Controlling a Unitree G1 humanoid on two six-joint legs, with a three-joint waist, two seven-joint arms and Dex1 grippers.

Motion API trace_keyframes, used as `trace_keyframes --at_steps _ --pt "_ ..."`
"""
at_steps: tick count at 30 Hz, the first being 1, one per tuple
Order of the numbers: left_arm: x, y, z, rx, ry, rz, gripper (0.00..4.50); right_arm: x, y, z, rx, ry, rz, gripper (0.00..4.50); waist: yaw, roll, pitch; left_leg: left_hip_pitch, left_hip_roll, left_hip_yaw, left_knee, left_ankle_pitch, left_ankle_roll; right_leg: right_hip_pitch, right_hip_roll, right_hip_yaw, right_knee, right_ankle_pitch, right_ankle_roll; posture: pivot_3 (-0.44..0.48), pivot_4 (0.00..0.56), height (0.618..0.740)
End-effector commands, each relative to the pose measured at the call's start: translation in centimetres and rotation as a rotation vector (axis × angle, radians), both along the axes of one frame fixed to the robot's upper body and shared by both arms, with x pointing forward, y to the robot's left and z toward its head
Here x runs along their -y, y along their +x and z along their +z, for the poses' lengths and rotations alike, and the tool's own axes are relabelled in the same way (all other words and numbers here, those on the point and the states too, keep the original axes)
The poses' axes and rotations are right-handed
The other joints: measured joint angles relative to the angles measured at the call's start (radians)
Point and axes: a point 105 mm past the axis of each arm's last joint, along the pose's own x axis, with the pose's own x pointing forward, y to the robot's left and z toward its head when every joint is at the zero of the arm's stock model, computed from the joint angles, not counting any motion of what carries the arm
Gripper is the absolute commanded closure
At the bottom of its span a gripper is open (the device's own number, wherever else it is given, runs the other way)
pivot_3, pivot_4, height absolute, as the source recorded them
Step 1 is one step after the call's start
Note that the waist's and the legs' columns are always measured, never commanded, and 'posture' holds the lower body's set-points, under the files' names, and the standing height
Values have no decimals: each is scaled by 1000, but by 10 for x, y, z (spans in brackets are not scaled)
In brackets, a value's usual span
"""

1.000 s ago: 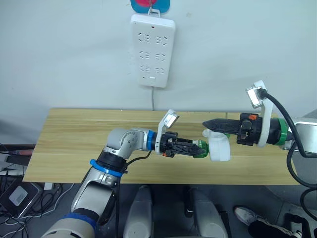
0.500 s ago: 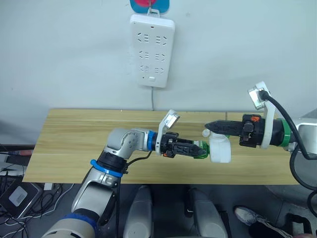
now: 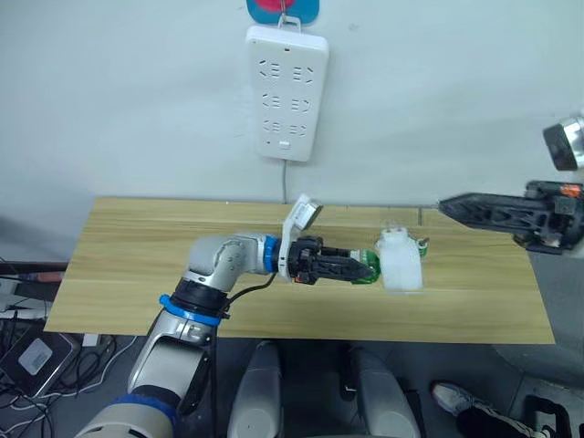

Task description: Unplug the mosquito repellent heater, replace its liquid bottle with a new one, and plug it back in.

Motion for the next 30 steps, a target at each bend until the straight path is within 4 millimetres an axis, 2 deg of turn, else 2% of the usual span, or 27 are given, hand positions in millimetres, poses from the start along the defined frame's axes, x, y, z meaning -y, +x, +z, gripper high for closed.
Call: trace_keyframes --at_steps 1,2,5,12,20,25,30 --pt "-1 -9 11 20 -49 -52 2150 5 -13 -14 36 -134 22 235 0 0 0 0 0 0 0 0 0 0 0 0 0 0 0 105 279 740" --pt "-1 -9 11 20 -44 -50 2150 3 -19 -22 35 -164 52 31 -1 0 0 0 0 0 0 0 0 0 0 0 0 -1 2 105 279 740" --pt "1 -12 13 25 -41 -70 2150 -7 -27 -31 48 -140 121 31 -3 1 -1 1 1 0 1 0 0 0 1 0 1 -3 5 120 280 740" --pt "3 -18 16 8 -41 -108 2150 -21 -20 -34 121 -118 143 31 0 1 -1 1 0 0 2 1 -1 1 1 1 1 -2 6 120 295 740" --pt "8 -18 21 -2 -50 -128 2150 -33 -19 -37 116 -98 186 31 -1 1 -1 1 0 0 1 1 -1 1 1 1 0 -2 6 110 307 740" --pt "11 -22 23 -4 -55 -165 2150 -44 -23 -46 92 -78 234 31 -1 1 -1 1 1 0 1 1 -1 1 1 1 1 -2 5 107 312 740" --pt "12 -24 23 0 -50 -180 2150 -50 -18 -42 102 -38 230 31 -2 1 -1 1 1 0 1 1 -1 1 1 1 1 -2 5 107 316 740"
